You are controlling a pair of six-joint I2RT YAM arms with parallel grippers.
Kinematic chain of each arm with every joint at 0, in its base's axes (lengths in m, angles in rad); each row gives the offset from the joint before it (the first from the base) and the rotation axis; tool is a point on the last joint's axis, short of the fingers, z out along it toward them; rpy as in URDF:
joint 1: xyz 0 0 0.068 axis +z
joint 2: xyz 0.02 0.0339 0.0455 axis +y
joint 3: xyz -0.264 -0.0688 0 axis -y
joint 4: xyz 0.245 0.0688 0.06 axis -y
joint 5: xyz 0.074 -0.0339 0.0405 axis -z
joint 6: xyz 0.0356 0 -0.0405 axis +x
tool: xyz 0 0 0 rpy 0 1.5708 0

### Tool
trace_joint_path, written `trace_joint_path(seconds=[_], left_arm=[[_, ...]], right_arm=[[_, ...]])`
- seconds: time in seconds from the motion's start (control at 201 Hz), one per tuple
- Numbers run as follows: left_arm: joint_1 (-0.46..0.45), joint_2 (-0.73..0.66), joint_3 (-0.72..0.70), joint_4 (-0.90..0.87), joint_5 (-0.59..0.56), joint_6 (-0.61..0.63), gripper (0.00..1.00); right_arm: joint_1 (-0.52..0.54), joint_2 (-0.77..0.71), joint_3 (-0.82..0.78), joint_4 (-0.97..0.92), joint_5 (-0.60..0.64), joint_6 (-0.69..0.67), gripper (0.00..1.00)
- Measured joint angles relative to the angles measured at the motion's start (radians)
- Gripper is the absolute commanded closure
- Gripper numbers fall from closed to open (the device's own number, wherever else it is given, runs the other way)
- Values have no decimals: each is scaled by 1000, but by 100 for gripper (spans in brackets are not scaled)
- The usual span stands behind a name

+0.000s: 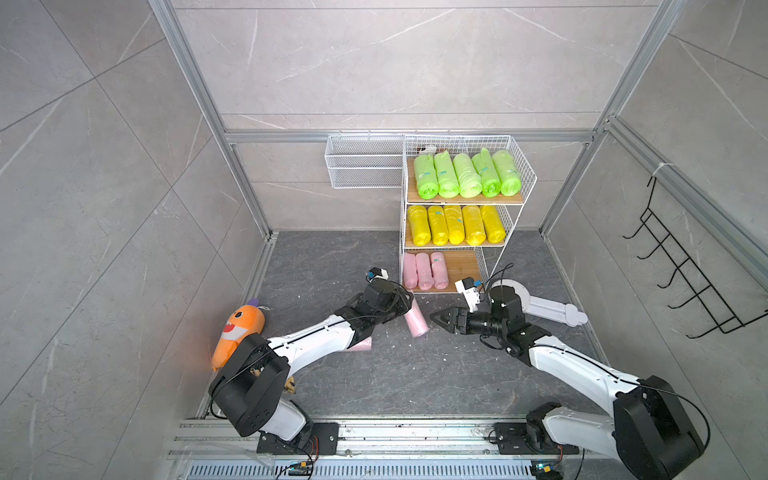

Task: Sort the rolls of trash bags by color and place them on the shelf
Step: Pick up the roll of trash bags from the center of the board, then place the roll of trash bags on the shelf.

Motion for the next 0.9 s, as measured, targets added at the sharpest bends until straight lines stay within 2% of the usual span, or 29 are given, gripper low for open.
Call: trace_joint_path(seconds=[0.134, 0.309, 0.448, 0.617, 0.687, 0.811, 0.896], left_arm=[[0, 0, 0, 14, 9, -15, 65], [0, 0, 0, 21, 22, -24, 65], [0, 0, 0, 39, 34, -33, 65], [1, 0, 0, 57, 46, -43, 62], [1, 0, 0, 61, 45, -47, 52], [1, 0, -2, 79, 46, -56, 27], [1, -1, -2, 85, 40, -51, 20]], right_arm=[[26, 57, 0, 74, -13, 17, 16], [69, 128, 8, 125, -16, 34, 24], [99, 156, 27, 145, -13, 36, 38], [103, 174, 34, 155, 8, 34, 61], [103, 174, 34, 153, 18, 26, 63], [100, 160, 32, 129, 42, 8, 65], [77, 140, 24, 99, 60, -2, 66]])
